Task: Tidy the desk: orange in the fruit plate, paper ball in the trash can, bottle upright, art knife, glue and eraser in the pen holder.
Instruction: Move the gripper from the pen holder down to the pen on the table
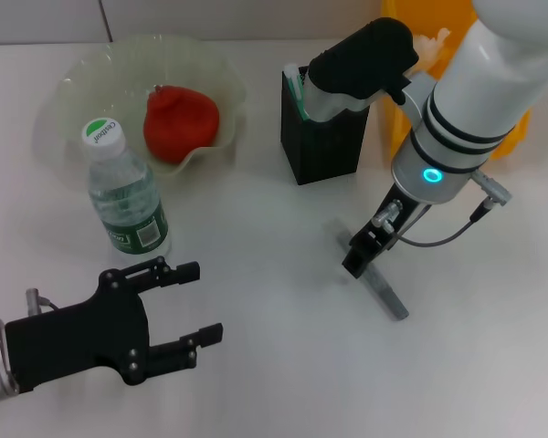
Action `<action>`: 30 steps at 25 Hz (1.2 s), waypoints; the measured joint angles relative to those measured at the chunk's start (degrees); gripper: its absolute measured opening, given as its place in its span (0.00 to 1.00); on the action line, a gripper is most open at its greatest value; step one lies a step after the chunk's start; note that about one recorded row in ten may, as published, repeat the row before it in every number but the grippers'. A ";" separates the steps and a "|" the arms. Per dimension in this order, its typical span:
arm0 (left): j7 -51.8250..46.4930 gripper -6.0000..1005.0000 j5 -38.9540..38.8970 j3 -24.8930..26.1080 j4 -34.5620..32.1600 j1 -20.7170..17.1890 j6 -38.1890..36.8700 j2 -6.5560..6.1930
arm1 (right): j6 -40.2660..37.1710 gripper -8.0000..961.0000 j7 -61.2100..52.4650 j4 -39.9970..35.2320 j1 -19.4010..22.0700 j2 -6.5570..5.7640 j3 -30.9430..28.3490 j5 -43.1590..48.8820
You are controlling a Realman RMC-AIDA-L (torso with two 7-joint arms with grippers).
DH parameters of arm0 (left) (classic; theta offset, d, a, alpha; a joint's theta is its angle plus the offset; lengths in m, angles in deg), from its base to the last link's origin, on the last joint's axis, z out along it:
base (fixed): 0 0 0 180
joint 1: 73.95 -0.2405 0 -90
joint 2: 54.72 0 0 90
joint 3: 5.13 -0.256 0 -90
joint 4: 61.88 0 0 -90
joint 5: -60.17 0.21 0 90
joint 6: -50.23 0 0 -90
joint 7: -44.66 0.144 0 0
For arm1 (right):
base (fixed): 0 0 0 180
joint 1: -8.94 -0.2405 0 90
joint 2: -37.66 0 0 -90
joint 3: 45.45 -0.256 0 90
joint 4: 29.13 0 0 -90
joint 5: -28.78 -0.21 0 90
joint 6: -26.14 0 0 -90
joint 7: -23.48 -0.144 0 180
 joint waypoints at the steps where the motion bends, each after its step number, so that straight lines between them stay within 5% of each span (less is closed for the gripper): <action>1: 0.25 0.74 -0.05 -0.21 0.00 -0.05 -0.10 0.00 | 0.13 0.63 0.00 0.15 -0.07 0.00 0.31 -0.29; 28: 0.68 0.74 -0.31 -0.64 0.43 -0.12 -0.36 0.00 | 0.69 0.33 0.15 3.61 -1.56 0.02 1.73 -1.79; 30: 0.69 0.74 -0.32 -0.64 0.47 -0.11 -0.21 0.00 | 0.78 0.15 0.22 3.89 -1.65 0.01 1.96 -1.80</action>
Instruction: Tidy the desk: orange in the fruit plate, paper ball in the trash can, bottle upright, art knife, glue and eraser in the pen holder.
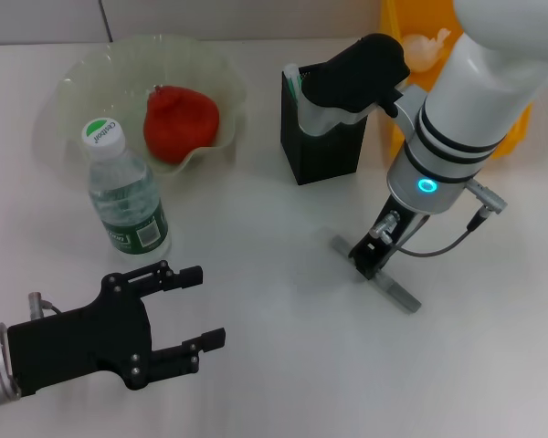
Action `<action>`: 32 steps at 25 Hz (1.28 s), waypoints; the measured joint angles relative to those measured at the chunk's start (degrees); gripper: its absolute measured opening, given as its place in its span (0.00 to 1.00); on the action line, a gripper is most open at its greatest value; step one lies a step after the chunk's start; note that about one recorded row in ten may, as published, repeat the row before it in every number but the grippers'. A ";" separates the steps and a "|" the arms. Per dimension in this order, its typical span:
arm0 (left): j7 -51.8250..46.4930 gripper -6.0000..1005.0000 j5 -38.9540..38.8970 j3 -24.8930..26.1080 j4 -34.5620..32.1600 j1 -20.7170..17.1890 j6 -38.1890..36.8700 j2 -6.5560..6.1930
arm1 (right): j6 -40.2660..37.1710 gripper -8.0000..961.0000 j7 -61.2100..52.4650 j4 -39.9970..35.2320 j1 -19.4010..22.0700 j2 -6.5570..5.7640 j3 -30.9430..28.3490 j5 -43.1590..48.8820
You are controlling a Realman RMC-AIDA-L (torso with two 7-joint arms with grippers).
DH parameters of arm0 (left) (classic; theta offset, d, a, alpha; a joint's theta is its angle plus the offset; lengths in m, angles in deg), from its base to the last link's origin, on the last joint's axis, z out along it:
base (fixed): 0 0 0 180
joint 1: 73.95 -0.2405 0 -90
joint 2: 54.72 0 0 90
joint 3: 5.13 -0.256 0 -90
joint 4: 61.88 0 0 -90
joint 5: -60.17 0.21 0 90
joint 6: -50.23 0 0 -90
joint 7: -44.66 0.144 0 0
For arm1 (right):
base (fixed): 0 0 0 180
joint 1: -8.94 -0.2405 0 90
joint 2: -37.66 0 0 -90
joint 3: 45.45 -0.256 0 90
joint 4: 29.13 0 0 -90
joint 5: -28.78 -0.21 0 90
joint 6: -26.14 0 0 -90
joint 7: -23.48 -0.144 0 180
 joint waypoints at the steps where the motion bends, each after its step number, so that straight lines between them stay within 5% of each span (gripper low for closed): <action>1: 0.00 0.74 0.00 0.00 0.02 0.01 0.05 0.00 | 0.01 0.14 0.05 0.27 -0.05 0.00 0.12 0.00; 7: -0.12 0.74 0.00 0.14 0.06 0.01 -0.08 -0.02 | -1.25 0.14 0.09 -4.50 1.71 -0.10 0.34 0.18; 13: -0.31 0.74 -0.02 0.32 0.06 0.26 -0.29 -0.08 | -6.13 0.14 -0.08 -21.12 8.02 -0.47 -5.75 4.84; 18: -0.27 0.74 -0.03 0.50 0.06 0.21 -0.48 -0.09 | -3.26 0.14 4.84 -39.33 17.09 -0.51 -13.03 3.85; 21: -0.22 0.74 -0.02 0.48 0.06 0.28 -0.48 -0.03 | 6.67 0.14 13.58 -47.94 25.97 -0.53 -17.79 -5.07; 27: -0.28 0.74 -0.02 0.27 0.06 0.59 -0.48 0.00 | 24.50 0.13 46.19 -42.08 36.32 -0.58 -21.97 -37.89; 32: -0.30 0.74 -0.02 0.06 0.06 0.61 -0.41 0.05 | 26.79 0.13 79.60 -22.12 34.89 -0.57 -22.13 -63.97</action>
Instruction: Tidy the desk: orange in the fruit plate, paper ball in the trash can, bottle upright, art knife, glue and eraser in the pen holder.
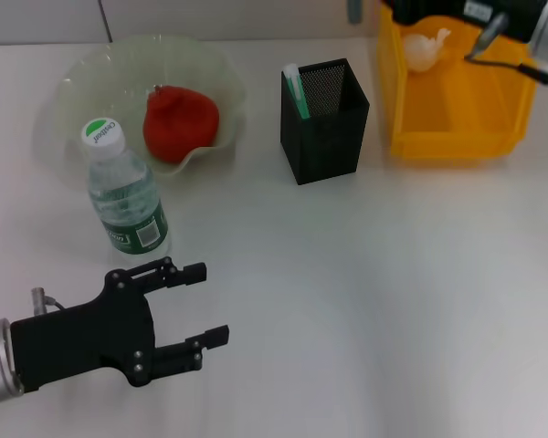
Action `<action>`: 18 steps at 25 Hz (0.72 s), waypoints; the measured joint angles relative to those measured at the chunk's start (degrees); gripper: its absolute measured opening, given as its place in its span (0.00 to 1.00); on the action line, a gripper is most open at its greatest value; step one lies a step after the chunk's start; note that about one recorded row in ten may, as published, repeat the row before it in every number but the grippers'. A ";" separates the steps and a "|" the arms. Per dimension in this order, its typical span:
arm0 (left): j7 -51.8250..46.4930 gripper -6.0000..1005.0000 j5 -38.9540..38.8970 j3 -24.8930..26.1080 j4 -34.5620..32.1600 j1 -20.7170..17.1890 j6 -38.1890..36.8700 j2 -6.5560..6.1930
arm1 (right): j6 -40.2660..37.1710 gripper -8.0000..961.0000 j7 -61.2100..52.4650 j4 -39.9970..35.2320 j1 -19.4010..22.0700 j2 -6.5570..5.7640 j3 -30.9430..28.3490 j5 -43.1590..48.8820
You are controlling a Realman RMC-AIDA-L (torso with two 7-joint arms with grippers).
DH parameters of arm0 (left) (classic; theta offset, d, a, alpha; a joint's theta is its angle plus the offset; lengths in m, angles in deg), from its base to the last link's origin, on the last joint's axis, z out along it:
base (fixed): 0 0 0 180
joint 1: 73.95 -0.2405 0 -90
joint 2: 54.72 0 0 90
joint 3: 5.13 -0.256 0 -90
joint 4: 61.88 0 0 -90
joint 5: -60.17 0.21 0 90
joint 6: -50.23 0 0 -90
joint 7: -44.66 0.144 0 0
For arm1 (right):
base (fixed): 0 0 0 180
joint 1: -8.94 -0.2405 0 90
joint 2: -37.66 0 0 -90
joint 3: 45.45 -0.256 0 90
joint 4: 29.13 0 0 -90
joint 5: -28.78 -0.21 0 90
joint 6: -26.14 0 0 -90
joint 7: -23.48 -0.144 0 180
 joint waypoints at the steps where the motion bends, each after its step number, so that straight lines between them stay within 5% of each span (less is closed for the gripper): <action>1: -0.01 0.74 0.00 -0.02 0.00 0.00 0.03 0.02 | -0.16 0.13 6.31 5.95 -1.61 -0.01 -0.26 -4.33; 8: -0.03 0.74 0.00 -0.07 0.00 0.00 -0.02 0.03 | -4.38 0.18 27.54 38.58 -13.91 -0.03 -7.71 -15.53; 13: -0.03 0.74 0.00 -0.07 0.00 0.07 -0.05 0.03 | -4.59 0.22 30.20 43.28 -15.76 -0.04 -8.25 -15.37; 18: -0.02 0.74 0.00 -0.05 0.00 0.14 -0.13 0.03 | -5.21 0.25 30.69 41.94 -12.96 0.33 -7.92 -15.44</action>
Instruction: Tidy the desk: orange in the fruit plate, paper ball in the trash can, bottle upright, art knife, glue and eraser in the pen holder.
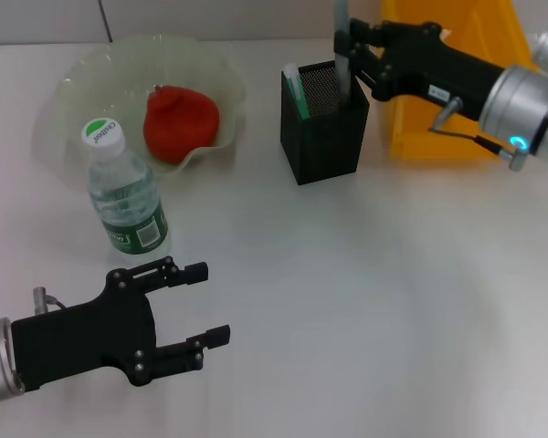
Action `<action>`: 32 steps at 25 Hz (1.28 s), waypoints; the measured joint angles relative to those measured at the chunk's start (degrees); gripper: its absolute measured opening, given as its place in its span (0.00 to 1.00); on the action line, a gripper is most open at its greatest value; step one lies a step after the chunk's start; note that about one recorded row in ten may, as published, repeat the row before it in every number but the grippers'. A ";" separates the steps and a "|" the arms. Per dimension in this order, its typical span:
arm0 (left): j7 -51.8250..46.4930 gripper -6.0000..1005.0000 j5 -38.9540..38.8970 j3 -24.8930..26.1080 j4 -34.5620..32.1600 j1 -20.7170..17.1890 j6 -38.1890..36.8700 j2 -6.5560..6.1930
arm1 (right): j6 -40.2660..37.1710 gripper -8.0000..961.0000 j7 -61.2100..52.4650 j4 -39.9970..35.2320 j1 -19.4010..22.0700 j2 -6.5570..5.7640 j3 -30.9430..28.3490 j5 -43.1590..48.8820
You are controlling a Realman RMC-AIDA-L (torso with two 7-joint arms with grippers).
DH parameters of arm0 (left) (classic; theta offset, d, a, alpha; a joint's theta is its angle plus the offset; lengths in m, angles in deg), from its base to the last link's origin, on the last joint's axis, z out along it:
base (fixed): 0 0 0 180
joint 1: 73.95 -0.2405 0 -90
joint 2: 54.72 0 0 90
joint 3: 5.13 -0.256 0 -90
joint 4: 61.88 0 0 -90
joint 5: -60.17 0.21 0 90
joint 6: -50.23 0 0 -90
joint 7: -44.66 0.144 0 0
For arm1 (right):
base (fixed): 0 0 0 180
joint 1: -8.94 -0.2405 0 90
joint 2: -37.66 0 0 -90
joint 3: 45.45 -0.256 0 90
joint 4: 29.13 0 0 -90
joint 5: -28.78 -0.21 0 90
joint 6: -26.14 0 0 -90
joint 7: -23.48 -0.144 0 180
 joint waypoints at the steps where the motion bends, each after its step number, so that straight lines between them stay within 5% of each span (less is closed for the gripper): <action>1: 0.01 0.74 0.00 0.09 0.00 0.04 -0.11 0.00 | -0.61 0.26 0.02 -0.13 0.71 0.01 -0.12 -0.05; 7: 0.05 0.74 -0.42 0.44 0.00 0.39 -0.77 0.00 | -9.08 0.31 -1.61 -4.28 6.97 -0.17 -0.90 -0.23; 10: 0.02 0.74 -1.02 0.42 0.00 0.83 -1.16 0.00 | -17.55 0.42 -7.01 -10.67 13.01 -0.49 -0.84 0.87; 16: -1.22 0.74 -1.18 0.01 0.00 2.40 -1.29 -0.19 | -39.37 0.63 -12.72 -22.88 24.05 -1.16 -7.84 22.32; 21: -2.65 0.74 -0.97 -0.10 -0.35 3.40 -1.44 -0.31 | -50.08 0.77 -8.61 -20.84 25.01 -0.68 -18.20 37.06; 26: -3.82 0.74 -0.95 -0.95 -0.55 4.12 -1.66 -0.34 | -50.49 0.87 -7.94 -20.05 25.48 -0.65 -19.17 38.09; 32: -4.67 0.74 -0.90 -1.59 -0.55 4.42 -2.72 -0.35 | -50.30 0.87 -7.92 -19.83 25.35 -0.53 -19.23 38.12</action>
